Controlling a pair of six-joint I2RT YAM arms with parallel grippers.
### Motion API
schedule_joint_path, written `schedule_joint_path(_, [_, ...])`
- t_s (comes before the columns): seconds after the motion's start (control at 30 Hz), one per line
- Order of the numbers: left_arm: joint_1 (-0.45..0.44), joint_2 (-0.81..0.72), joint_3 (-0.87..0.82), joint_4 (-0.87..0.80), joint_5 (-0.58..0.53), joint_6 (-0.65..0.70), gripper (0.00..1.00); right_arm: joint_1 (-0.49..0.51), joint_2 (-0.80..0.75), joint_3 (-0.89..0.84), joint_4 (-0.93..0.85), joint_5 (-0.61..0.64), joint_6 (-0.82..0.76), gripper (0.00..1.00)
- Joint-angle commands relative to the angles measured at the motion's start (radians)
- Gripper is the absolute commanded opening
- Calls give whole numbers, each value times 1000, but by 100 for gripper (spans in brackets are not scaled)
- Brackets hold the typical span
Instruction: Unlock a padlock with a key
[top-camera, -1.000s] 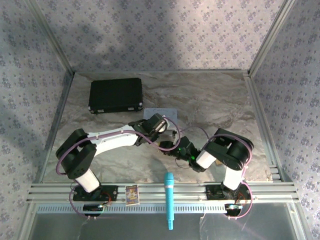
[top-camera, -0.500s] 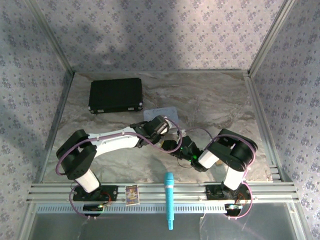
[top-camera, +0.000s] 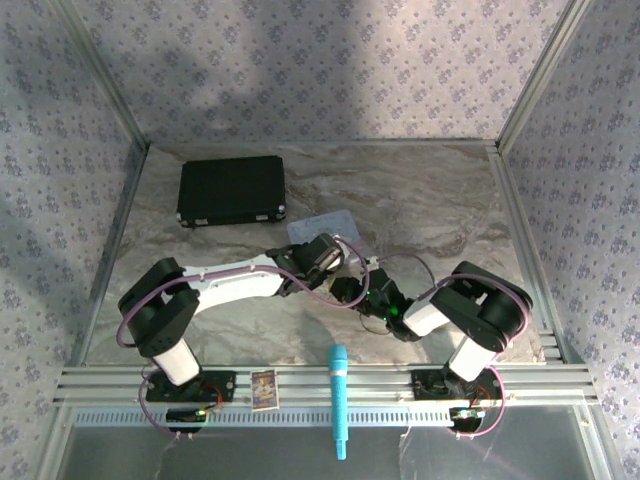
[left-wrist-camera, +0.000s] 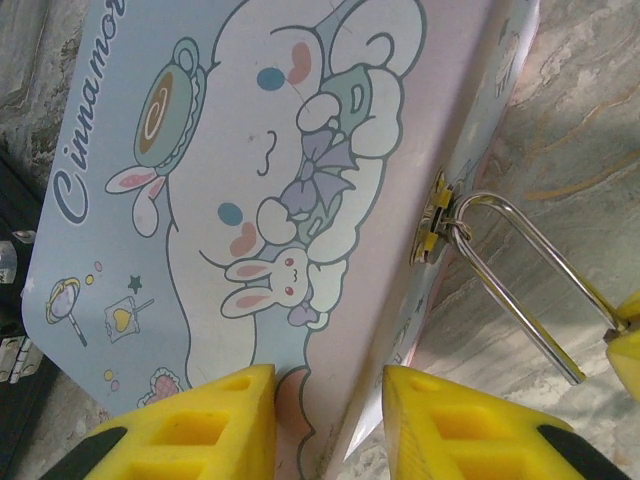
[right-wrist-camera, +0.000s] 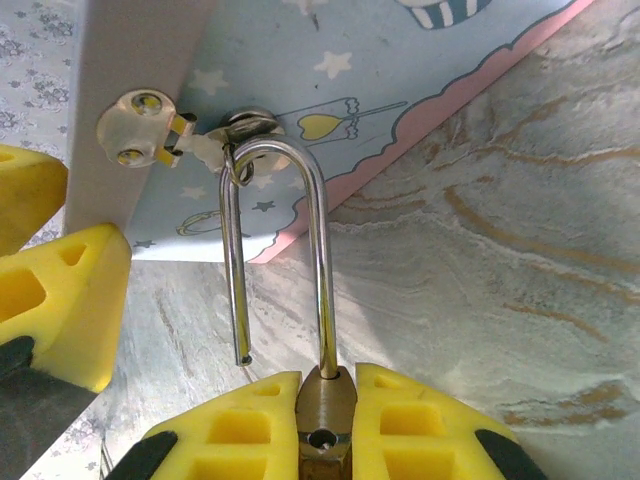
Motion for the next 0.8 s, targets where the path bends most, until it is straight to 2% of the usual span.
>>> schedule_joint_path(0.0, [-12, 107, -73, -219, 141, -20, 31, -37, -27, -11, -87, 79, -5, 1])
schedule_joint_path(0.4, [-12, 122, -71, -224, 131, -20, 31, -40, -57, -31, -66, 100, -19, 0])
schedule_joint_path(0.63, [-13, 149, -60, -229, 126, -15, 31, 7, 7, -19, 41, 225, 46, 0])
schedule_joint_path(0.77, [-15, 152, -60, -227, 127, -9, 31, 23, 5, 12, 26, 260, 43, 1])
